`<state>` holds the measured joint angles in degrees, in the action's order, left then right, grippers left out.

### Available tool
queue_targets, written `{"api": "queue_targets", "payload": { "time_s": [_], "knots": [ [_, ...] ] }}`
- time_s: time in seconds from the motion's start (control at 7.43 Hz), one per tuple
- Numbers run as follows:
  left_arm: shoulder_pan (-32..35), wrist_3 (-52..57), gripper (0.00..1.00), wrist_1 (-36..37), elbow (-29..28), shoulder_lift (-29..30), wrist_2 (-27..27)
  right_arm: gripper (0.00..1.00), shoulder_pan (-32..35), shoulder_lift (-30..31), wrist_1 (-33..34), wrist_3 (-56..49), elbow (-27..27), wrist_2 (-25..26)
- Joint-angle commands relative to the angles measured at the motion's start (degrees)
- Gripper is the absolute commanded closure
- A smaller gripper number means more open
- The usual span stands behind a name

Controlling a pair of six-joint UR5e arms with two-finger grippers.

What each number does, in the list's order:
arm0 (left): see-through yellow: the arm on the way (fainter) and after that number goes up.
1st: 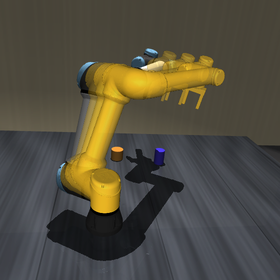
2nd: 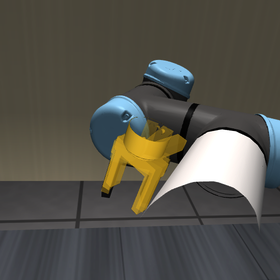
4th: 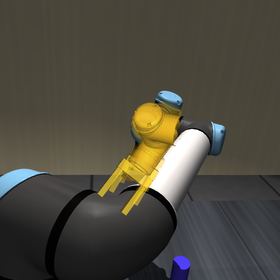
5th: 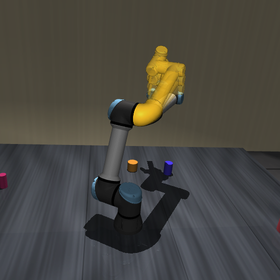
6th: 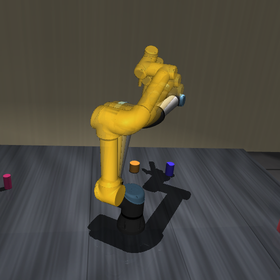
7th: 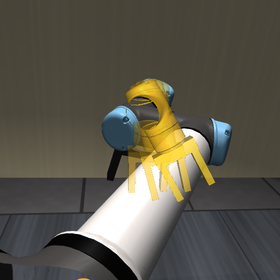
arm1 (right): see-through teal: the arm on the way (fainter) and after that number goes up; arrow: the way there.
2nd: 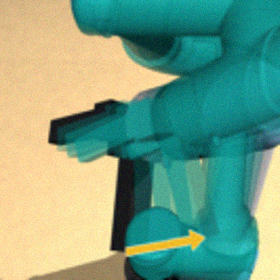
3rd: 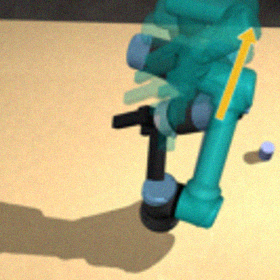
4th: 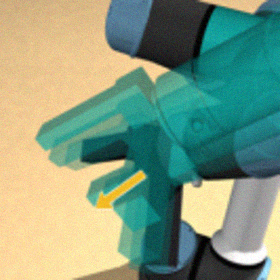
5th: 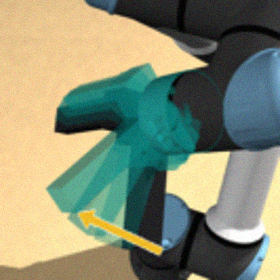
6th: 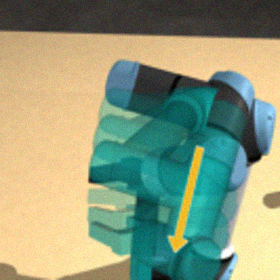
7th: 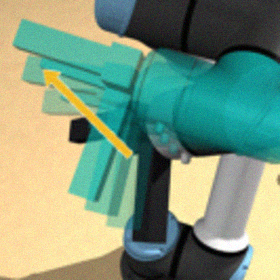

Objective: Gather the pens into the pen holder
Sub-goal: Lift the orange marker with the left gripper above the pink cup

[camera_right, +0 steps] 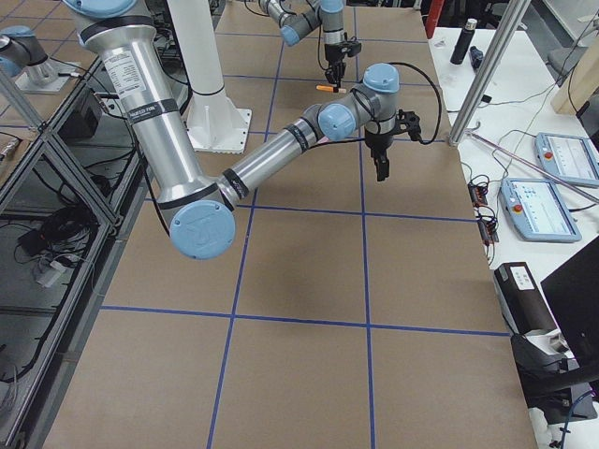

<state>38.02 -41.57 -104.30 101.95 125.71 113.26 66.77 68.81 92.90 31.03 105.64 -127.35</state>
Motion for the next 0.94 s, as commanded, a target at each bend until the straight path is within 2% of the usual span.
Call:
{"api": "queue_targets", "payload": {
  "time_s": [0.0, 0.27, 0.4, 0.67, 0.81],
  "knots": [
    [-0.7, -4.1, 1.0, -12.3, 1.8, -0.2, -4.2, 0.0, 0.4, 0.4, 0.0, -0.4, 0.0, -0.1],
    [-0.8, -4.6, 1.0, -31.0, -4.6, -0.5, -6.1, 0.0, 2.0, 1.3, 0.2, -3.2, -0.1, -0.2],
    [-2.3, -4.5, 1.0, -39.2, -7.4, -0.7, -9.8, 0.0, 2.5, 1.5, 0.2, -3.8, -0.2, -0.6],
    [-8.1, -4.0, 1.0, -49.3, -12.0, -0.9, -18.6, 0.0, 3.0, 1.8, 0.2, -4.0, -0.1, -0.6],
    [-10.0, -4.0, 1.0, -52.9, -14.4, -1.0, -21.3, 0.0, 3.2, 1.8, 0.2, -4.2, -0.1, -0.7]
  ]
}}
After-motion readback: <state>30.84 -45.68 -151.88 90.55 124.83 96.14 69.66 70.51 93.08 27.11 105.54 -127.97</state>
